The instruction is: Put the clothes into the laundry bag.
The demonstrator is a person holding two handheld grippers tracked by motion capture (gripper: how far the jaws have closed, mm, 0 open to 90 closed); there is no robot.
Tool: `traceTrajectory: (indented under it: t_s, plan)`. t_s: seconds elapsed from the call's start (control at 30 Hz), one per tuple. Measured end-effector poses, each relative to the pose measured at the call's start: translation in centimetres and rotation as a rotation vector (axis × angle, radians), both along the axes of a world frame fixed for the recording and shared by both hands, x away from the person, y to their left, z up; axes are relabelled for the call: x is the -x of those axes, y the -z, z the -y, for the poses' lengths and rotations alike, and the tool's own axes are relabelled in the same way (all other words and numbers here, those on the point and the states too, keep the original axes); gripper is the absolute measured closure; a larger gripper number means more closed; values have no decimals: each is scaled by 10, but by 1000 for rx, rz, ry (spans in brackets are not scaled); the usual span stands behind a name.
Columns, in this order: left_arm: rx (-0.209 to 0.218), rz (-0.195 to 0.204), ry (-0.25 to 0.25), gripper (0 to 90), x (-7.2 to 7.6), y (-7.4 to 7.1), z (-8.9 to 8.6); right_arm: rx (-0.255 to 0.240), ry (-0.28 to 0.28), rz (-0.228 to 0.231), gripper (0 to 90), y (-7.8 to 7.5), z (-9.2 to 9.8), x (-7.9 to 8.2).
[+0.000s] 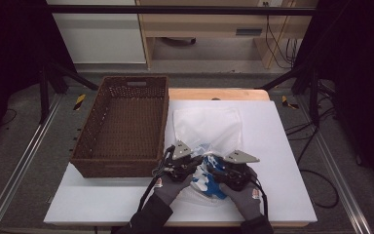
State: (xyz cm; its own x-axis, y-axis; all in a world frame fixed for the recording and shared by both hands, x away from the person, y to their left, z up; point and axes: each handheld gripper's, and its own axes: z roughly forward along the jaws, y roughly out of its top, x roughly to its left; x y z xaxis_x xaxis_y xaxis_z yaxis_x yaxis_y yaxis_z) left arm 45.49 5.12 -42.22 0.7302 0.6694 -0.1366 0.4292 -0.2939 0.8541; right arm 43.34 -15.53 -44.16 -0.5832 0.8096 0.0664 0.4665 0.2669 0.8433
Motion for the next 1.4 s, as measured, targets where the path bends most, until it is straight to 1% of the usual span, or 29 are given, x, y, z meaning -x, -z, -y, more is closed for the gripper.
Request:
traceTrajectory:
  t_s: [0.07, 0.13, 0.23, 0.27, 0.3, 0.37, 0.43, 0.47, 0.5, 0.53, 0.6, 0.63, 0.67, 0.7, 0.77, 0.8, 0.87, 0.9, 0.93, 0.97, 1.0, 1.03, 1.07, 1.13, 1.23, 1.27, 1.3, 1.33, 1.4]
  plan:
    - [-5, 3, -1, 889, -1, 0, 0, 6, -34, -2, 381, -2, 3, 8]
    - [-2, 0, -5, 889, -1, 1, 0, 26, -55, -21, 339, 3, 1, 13]
    - [-6, 3, -3, 889, 0, 1, 1, 78, -56, -68, 325, 23, -7, 11]
    - [-6, 3, -3, 889, 0, 1, 1, 107, -48, -74, 344, 29, -10, 10]
    - [-7, 4, -2, 889, 0, 1, 1, 140, -36, -76, 397, 35, -13, 10]
    - [-6, 3, -1, 889, -1, 1, 1, 201, -24, -55, 511, 39, -17, 8]
    - [-2, 0, -1, 889, 0, 1, 2, 229, 6, -58, 710, 37, -19, 6]
    - [-3, 0, 1, 889, 0, 1, 2, 221, 13, -62, 770, 37, -19, 4]
    - [-5, 4, 3, 889, 1, 0, 2, 194, 27, -83, 798, 35, -18, 3]
    - [1, 5, 4, 889, 2, 0, 2, 182, 35, -79, 808, 33, -18, 2]
    - [23, -4, 18, 889, 4, -3, 2, 147, 47, -44, 813, 28, -18, 2]
    - [29, 0, 24, 889, 6, -5, 3, 116, 54, -30, 813, 25, -19, 2]
    - [23, 14, 28, 889, 8, -8, 4, 94, 61, -17, 812, 21, -20, 1]
    - [25, 22, 33, 889, 10, -11, 6, 80, 66, 2, 811, 17, -21, -2]
    - [27, 32, 44, 889, 13, -14, 8, 57, 98, 16, 805, 12, -25, -9]
    - [23, 34, 43, 889, 13, -15, 9, 65, 114, 18, 795, 11, -27, -14]
    - [14, 27, 36, 889, 11, -12, 10, 91, 143, -3, 770, 17, -31, -24]
    - [9, 18, 31, 889, 9, -9, 9, 111, 156, -32, 745, 23, -33, -29]
    - [8, 8, 27, 889, 7, -6, 8, 126, 149, -48, 724, 28, -34, -32]
    - [8, 2, 21, 889, 5, -3, 7, 126, 140, -45, 695, 32, -34, -33]
    - [5, -2, 18, 889, 4, 0, 5, 122, 136, -51, 659, 33, -35, -31]
    - [8, -9, 13, 889, 2, 2, 3, 118, 117, -42, 624, 32, -34, -28]
    - [8, -11, 10, 889, 1, 3, 2, 84, 93, -41, 583, 27, -31, -24]
    - [11, -16, 6, 888, 0, 5, 0, 47, 71, -25, 526, 18, -23, -15]
    - [6, -10, 4, 888, -1, 5, 0, -8, 45, 5, 413, 2, -4, 0]
    - [1, -8, 3, 888, -1, 5, 0, 0, 51, 30, 361, -1, 3, 4]
    - [-1, -8, 4, 888, -1, 6, 0, 13, 65, 30, 323, -2, 9, 6]
    - [-2, -6, 3, 888, -1, 6, 0, 19, 71, 18, 306, -1, 15, 8]
    - [1, -10, 2, 888, -2, 6, 1, 16, 68, -9, 283, 7, 23, 10]
